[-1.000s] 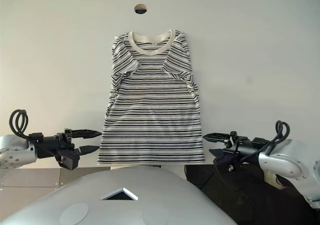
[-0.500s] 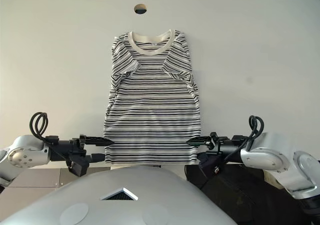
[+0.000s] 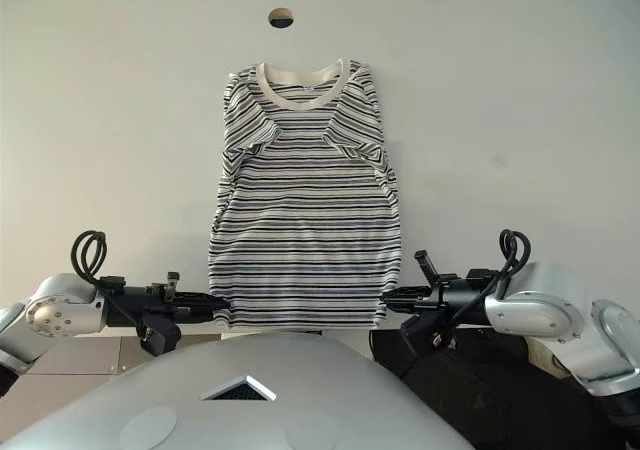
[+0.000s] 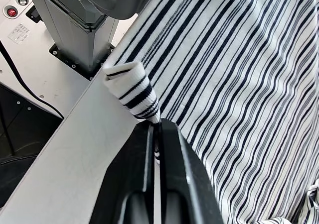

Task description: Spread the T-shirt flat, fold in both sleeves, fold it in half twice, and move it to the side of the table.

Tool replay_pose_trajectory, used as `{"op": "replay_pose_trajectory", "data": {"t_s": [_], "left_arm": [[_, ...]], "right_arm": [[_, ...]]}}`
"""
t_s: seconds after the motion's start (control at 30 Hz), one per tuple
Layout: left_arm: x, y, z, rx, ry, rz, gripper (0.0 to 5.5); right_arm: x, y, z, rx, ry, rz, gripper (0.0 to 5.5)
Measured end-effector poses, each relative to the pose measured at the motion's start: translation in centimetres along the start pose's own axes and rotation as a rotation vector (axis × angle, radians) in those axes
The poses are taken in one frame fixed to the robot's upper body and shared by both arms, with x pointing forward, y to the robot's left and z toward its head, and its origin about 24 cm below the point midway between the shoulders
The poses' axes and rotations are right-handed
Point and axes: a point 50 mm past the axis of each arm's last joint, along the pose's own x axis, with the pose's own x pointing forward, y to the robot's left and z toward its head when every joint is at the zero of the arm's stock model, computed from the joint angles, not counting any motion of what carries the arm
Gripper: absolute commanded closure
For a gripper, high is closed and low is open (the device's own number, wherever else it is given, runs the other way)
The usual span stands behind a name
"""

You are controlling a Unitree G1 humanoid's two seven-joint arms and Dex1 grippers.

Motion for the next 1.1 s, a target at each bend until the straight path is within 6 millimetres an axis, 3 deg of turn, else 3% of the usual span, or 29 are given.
{"op": "replay_pose_trajectory", "data": {"t_s": [0.2,0.37,0.47,0.53,0.67,0.73,0.9,1.1], "left_arm": [[-0.2,1.6,-0.1,-0.072,-0.070,0.144,5.37],[-1.0,2.9,-1.0,-0.117,-0.081,0.284,5.37],[-1.7,5.5,-1.4,-0.127,-0.115,0.498,5.37],[-2.0,7.5,-2.6,-0.126,-0.102,0.631,5.37],[-0.7,11.8,-5.9,-0.088,0.012,0.800,5.37],[0.0,14.4,-7.3,-0.054,0.082,0.861,5.37],[0.8,18.9,-9.5,0.009,0.234,0.957,5.37],[0.4,20.7,-11.6,0.036,0.425,0.994,5.37]], "right_arm": [[0.4,0.9,-0.3,0.057,-0.014,-0.023,5.40],[-0.1,0.6,-0.8,0.206,-0.088,-0.203,5.40],[-1.2,-1.3,-1.7,0.335,-0.217,-0.483,5.40],[-1.9,-3.4,-3.4,0.377,-0.233,-0.679,5.40],[-2.2,-8.1,-8.4,0.457,-0.126,-1.091,5.40],[-1.8,-9.8,-10.1,0.482,-0.070,-1.209,5.40],[-0.1,-12.9,-12.5,0.503,0.039,-1.327,5.40],[2.2,-15.9,-13.8,0.506,0.111,-1.340,5.40]]}}
